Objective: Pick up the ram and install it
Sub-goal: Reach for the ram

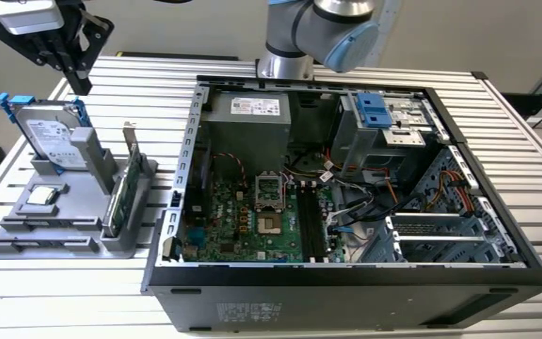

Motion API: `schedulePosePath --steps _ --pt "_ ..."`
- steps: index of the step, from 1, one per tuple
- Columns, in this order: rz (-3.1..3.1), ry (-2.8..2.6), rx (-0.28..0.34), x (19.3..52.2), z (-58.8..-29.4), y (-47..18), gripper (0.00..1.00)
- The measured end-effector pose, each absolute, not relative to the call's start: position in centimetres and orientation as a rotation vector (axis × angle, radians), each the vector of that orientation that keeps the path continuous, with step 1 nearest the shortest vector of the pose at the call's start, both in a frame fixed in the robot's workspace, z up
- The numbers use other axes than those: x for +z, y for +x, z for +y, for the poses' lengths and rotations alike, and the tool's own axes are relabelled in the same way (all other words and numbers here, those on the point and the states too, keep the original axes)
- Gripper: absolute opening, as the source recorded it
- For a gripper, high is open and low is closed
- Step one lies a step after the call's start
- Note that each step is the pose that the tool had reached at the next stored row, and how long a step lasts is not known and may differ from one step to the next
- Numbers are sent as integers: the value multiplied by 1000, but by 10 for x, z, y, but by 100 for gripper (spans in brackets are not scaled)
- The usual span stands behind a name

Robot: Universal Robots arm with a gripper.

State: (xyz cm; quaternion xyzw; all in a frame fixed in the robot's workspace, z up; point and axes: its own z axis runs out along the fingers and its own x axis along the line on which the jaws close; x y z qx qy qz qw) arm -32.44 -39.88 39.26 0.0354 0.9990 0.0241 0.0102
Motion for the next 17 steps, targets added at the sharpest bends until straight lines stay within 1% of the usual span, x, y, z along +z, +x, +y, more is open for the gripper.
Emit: schedulePosePath --steps 17 --pt "3118 110 75 393 -399 -338 0"
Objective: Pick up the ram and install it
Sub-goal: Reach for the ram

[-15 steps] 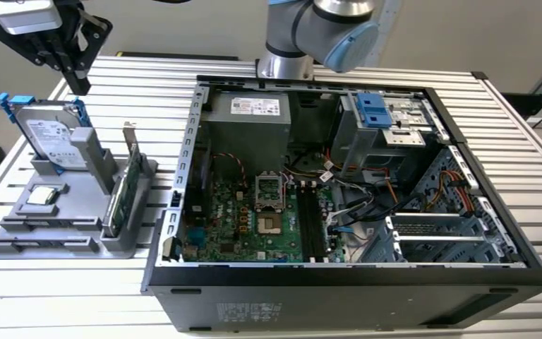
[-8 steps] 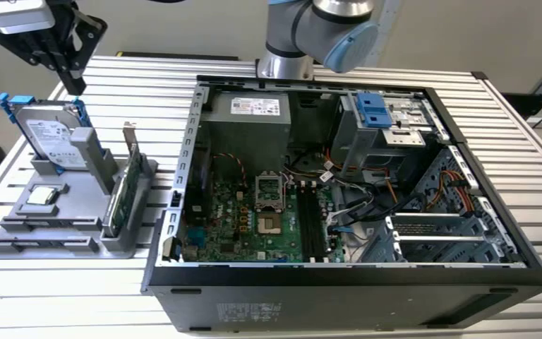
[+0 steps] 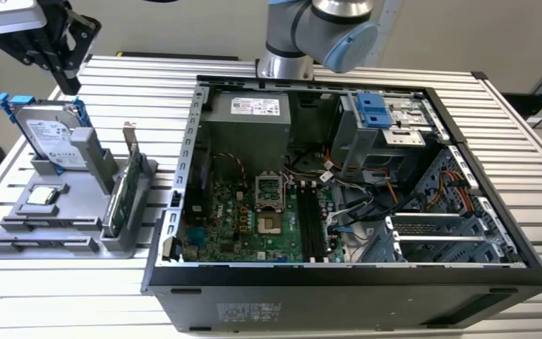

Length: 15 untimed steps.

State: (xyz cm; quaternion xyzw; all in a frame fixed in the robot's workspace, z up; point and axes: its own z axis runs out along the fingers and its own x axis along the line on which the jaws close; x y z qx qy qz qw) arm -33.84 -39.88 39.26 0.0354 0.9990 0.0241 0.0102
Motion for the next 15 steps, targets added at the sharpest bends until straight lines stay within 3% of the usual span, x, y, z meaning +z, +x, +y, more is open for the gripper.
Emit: schedulePosePath --steps 15 --pt "3118 110 75 393 -399 -351 0"
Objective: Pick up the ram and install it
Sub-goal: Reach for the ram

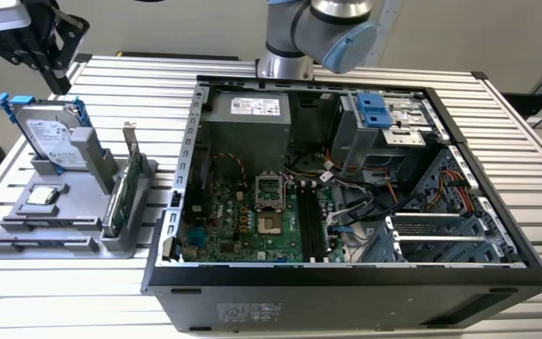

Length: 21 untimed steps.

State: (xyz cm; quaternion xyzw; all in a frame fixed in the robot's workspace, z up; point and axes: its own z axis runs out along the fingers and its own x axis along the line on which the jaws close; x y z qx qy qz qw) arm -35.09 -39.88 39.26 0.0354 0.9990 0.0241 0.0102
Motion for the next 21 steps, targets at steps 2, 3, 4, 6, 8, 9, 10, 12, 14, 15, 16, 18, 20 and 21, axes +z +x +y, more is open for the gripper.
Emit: schedulePosePath --steps 2,3,4,6,8,9,10,12,14,15,16,18,20,21 --pt "3118 110 75 393 -399 -352 0" --pt "3118 110 75 393 -399 -353 0" --pt "3118 110 75 393 -399 -354 0" --pt "3118 110 75 393 -399 -356 0" --pt "3118 110 75 393 -399 -357 0" --pt "3118 110 75 393 -399 -358 0" --pt "3118 110 75 393 -399 -359 0" --pt "3118 110 75 393 -399 -360 0" --pt "3118 110 75 393 -399 -362 0" --pt "3118 110 75 393 -399 -363 0" --pt "3118 110 75 393 -399 -363 0" --pt "3118 110 75 393 -399 -365 0" --pt "3118 110 75 393 -399 -366 0" --pt "3118 110 75 393 -399 -367 0"
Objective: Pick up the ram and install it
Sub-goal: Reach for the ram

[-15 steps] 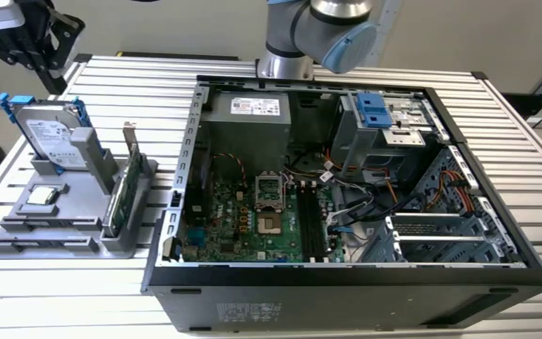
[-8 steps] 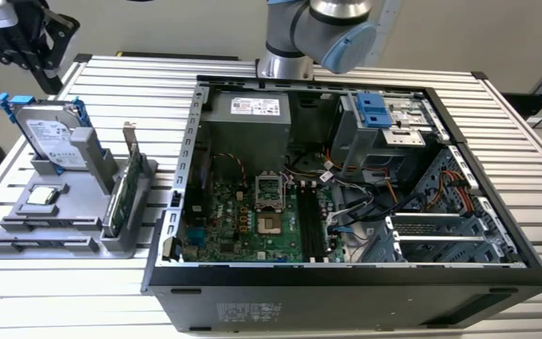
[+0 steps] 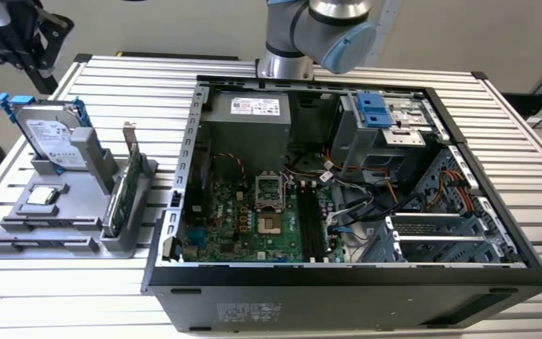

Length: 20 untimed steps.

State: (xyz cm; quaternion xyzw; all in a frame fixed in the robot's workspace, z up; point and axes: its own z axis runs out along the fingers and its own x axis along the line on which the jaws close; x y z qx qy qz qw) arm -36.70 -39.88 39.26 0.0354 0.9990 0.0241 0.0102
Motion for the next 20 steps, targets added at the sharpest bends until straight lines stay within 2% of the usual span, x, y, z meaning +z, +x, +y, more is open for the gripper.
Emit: schedulePosePath --steps 20 --pt "3118 110 75 393 -399 -383 0"
